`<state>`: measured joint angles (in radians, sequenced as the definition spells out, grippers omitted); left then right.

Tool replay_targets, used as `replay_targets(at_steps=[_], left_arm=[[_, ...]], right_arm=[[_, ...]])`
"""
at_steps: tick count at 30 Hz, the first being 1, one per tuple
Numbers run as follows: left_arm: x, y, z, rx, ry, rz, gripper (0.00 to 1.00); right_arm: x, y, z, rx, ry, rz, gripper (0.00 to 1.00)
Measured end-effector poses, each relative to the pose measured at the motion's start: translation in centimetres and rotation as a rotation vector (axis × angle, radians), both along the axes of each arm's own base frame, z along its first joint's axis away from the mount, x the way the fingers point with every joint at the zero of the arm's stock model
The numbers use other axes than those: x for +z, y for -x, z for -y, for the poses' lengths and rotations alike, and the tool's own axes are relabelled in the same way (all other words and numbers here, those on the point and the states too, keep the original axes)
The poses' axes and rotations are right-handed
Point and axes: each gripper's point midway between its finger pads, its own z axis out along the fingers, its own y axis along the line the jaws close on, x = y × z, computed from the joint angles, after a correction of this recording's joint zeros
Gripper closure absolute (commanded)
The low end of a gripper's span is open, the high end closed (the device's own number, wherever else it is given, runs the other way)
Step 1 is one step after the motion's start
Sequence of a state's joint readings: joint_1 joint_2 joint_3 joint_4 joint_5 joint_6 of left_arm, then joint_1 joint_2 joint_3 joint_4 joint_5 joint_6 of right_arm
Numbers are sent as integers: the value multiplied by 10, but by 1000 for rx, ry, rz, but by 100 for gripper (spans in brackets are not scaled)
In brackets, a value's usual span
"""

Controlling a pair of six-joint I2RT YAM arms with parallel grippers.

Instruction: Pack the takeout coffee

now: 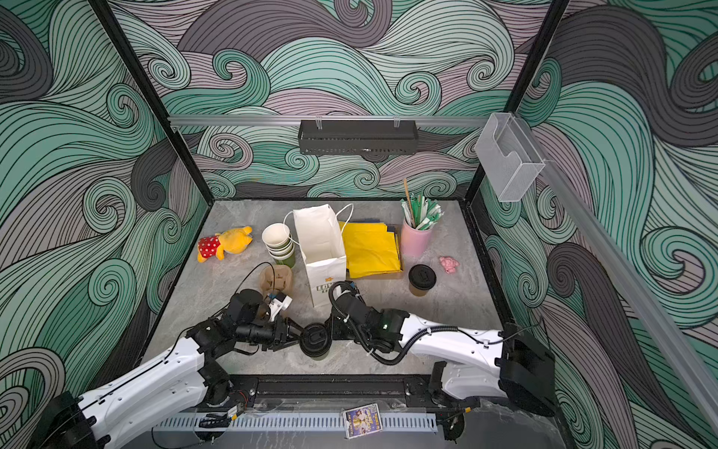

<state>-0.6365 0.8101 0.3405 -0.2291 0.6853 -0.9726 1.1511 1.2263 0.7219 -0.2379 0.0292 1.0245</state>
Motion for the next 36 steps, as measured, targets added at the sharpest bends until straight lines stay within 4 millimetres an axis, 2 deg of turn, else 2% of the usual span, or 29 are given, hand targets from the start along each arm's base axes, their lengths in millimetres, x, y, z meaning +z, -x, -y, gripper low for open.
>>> replay_targets(at_steps=[5,8,11,13,16,20,25,36], left_arm=[[0,0,0,-1,-3,-2,52],[0,0,0,-1,-3,-2,52],[0,0,0,-1,-3,-2,52],[0,0,0,-1,-3,-2,52],[0,0,0,-1,-3,-2,52],[-1,0,0,-2,-5,-4,52],[0,0,0,-3,-4,-3,52],[-1,0,0,-3,-5,-3,52]], right_arm=[[2,1,18,-12,54,30,68],[11,-1,31,-7,97,71,59],[26,0,33,43,121,115,51],[37,2,28,97,121,129,47],[41,8,17,175,126,124,47],[29,17,5,256,151,86,53],[13,22,2,293,187,48,56],[8,21,-6,301,201,26,57]])
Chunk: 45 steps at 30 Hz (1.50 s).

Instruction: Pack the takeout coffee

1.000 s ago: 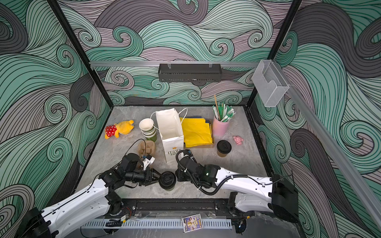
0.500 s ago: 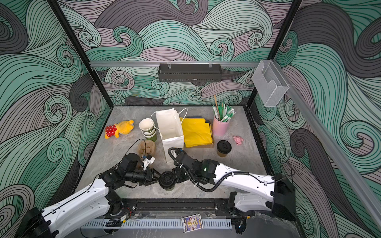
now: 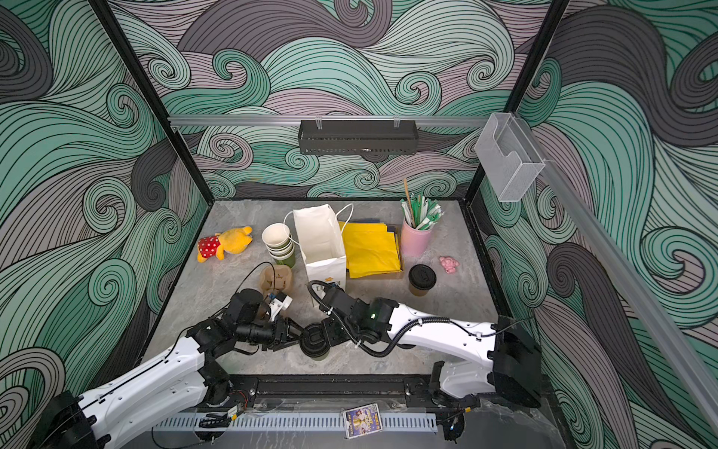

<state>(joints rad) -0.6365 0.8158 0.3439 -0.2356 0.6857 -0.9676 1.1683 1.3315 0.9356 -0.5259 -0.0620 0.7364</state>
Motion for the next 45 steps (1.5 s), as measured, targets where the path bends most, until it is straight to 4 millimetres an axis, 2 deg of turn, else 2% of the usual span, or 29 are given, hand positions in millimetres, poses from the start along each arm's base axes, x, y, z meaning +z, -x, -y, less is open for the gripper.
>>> replay_targets(at_steps=[10,16,18,24,37,45], left_arm=[[0,0,0,-1,1,0,52],[0,0,1,-4,1,-4,52],[0,0,1,-5,2,-5,52],[0,0,1,-6,1,-3,52],[1,0,1,-11,2,4,52],[1,0,1,-12,2,5,52]], right_arm=[[2,-1,2,-7,3,4,57],[28,-2,0,-9,-86,46,56],[32,-2,-4,-2,-107,46,54],[9,3,-13,24,-64,-2,54],[3,1,-13,16,5,-20,64],[5,1,-13,19,85,0,65]])
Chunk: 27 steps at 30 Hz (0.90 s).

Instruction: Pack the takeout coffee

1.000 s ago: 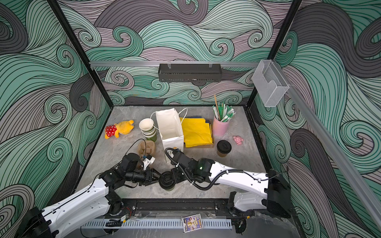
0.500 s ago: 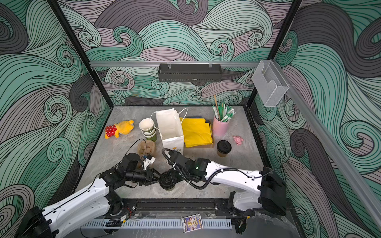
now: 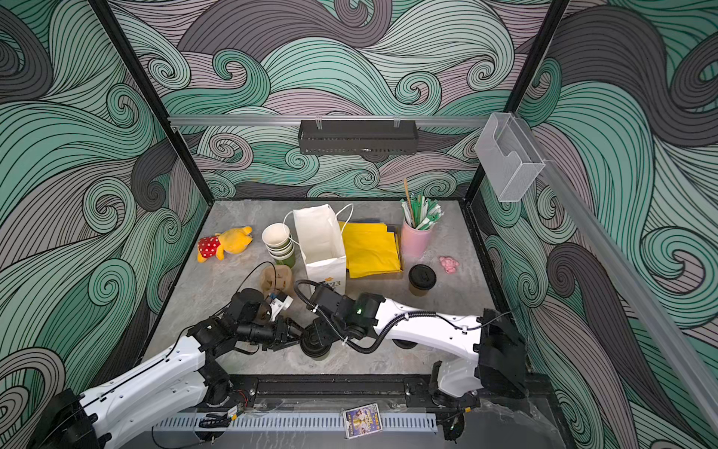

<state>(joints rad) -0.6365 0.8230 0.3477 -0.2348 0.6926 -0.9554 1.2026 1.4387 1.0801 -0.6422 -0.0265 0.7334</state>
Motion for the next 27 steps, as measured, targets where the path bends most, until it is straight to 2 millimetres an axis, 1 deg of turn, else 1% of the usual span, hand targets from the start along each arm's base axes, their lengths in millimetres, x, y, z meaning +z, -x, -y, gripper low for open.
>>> replay_targets(at_steps=[10,13,16,18,20,22,27], left_arm=[[0,0,0,-1,0,2,52],[0,0,0,-1,0,2,52],[0,0,0,-1,0,3,52],[1,0,0,-1,0,3,52],[1,0,0,-1,0,3,52],[1,0,0,-1,0,3,52],[1,0,0,-1,0,3,52]], right_arm=[[1,1,0,18,31,9,64],[1,1,0,24,35,16,59],[3,2,2,28,36,24,49],[6,3,5,27,37,28,48],[11,3,6,26,27,32,48],[14,3,7,26,17,35,51],[13,5,8,26,24,27,59]])
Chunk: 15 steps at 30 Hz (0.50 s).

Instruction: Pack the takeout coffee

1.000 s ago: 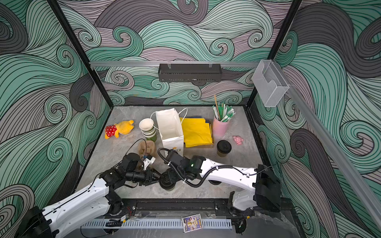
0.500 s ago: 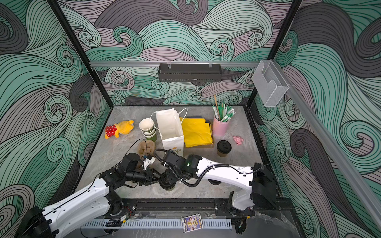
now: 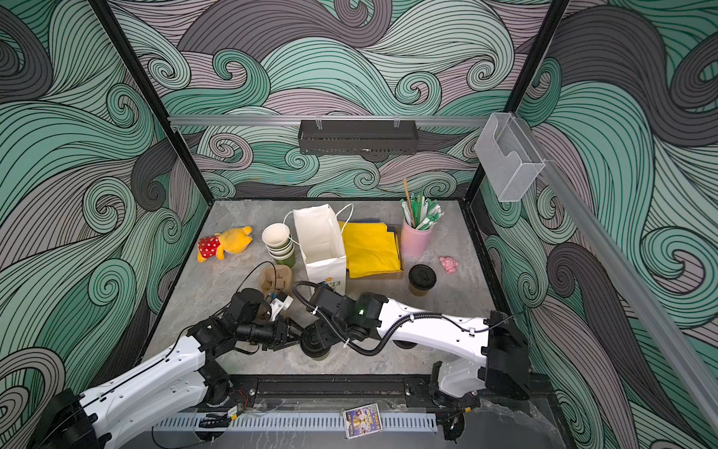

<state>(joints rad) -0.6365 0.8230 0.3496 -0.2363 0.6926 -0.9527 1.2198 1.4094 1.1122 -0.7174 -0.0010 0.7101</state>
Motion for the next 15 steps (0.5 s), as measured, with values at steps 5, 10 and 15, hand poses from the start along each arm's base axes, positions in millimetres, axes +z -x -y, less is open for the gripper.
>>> replay_targets(at_steps=[5,10,15], left_arm=[[0,0,0,0,0,0,52],[0,0,0,0,0,-1,52],[1,0,0,0,-1,-1,52]], right_arm=[[-9,2,0,7,32,-17,62],[-10,1,-5,17,55,-22,65],[-10,3,-5,27,88,-21,67]])
